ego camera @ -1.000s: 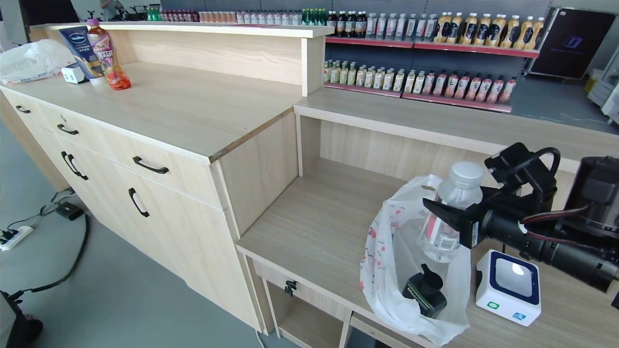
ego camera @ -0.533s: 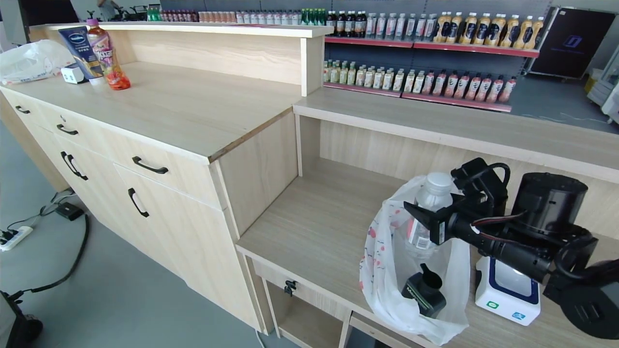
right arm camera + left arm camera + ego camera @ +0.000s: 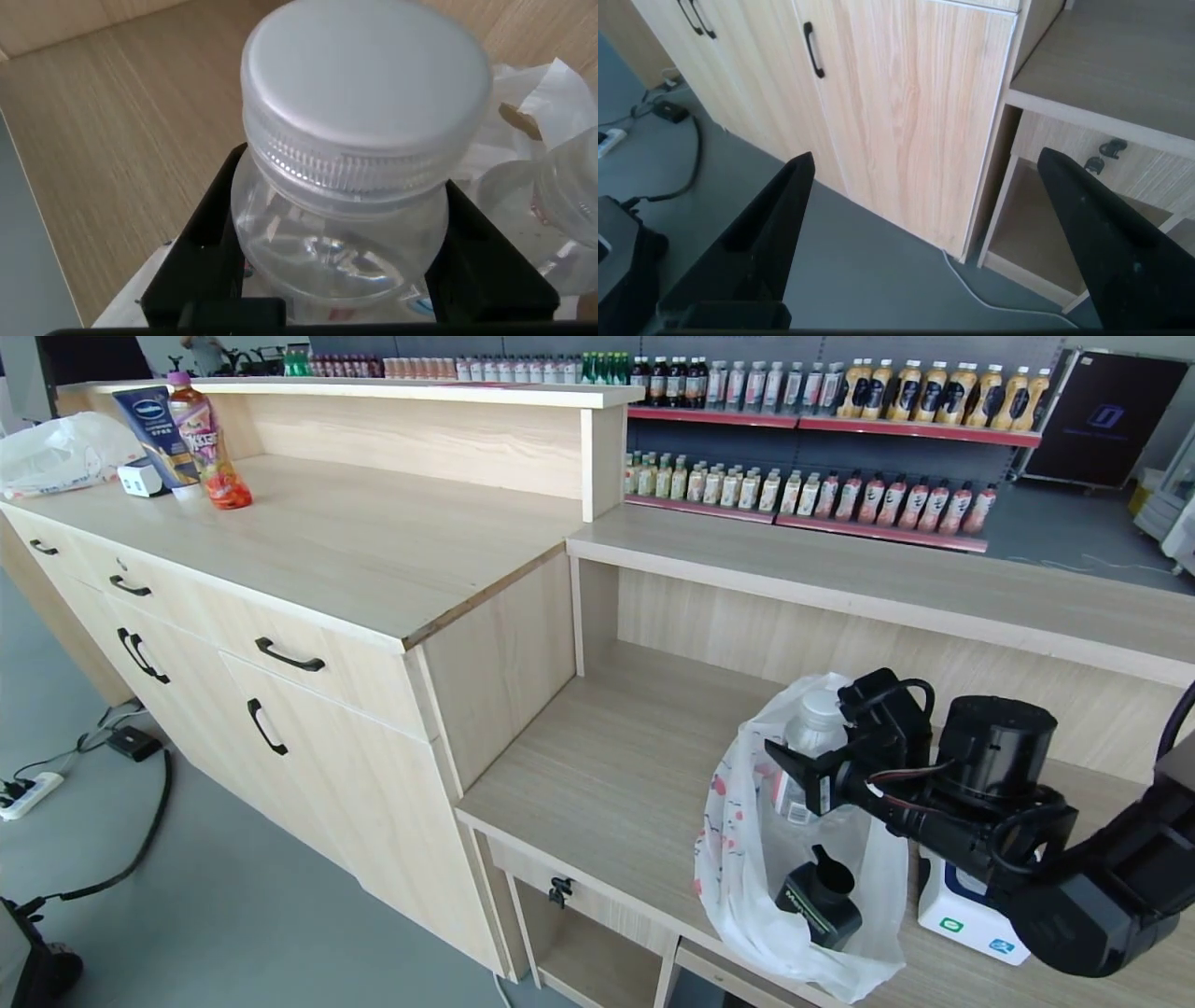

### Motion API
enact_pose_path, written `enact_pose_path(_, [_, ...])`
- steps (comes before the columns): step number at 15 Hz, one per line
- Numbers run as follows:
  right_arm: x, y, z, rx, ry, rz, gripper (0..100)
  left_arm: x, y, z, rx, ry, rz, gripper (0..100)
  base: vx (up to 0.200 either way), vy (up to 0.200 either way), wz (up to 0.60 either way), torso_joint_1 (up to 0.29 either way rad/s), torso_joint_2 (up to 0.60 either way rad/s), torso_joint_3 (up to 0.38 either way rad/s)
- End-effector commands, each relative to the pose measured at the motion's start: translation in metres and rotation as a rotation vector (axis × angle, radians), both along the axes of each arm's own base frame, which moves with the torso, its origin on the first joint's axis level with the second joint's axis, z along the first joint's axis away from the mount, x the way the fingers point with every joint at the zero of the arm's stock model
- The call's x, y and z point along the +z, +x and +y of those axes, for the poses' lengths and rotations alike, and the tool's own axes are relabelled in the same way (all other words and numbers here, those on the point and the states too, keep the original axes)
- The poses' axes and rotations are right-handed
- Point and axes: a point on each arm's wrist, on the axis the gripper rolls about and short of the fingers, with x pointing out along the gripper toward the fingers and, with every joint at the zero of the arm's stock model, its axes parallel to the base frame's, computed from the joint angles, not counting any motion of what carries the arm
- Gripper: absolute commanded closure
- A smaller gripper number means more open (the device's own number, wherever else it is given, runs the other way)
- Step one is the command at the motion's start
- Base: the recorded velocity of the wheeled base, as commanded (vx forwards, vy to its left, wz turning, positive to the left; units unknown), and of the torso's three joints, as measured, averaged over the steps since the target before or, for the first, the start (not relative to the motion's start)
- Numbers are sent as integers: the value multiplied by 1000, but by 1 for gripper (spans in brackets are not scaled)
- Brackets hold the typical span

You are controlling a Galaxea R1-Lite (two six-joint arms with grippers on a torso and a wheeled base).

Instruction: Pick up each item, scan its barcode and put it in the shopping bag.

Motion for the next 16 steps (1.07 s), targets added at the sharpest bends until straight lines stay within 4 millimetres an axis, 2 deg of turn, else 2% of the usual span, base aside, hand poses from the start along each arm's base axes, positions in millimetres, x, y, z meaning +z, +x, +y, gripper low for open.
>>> enact_pose_path(1, [-20, 9, 3, 0, -10, 29, 100, 0, 0, 0, 1, -1, 0, 0, 0, 0, 0, 0, 0, 0])
enact_pose_path(9, [-46, 22, 1, -17, -13, 37, 100, 0, 0, 0, 1, 1, 0, 0, 0, 0, 0, 0, 0, 0])
enact_pose_path(14, [-48, 23, 1, -17, -13, 39, 100, 0, 0, 0, 1, 1, 0, 0, 0, 0, 0, 0, 0, 0])
enact_pose_path(15, [-47, 22, 1, -19, -13, 37, 0, 0, 0, 0, 1, 1, 0, 0, 0, 0, 0, 0, 0, 0])
enact_pose_path(16, [-45, 22, 1, -19, -11, 31, 0, 0, 0, 0, 1, -1, 0, 0, 0, 0, 0, 0, 0, 0])
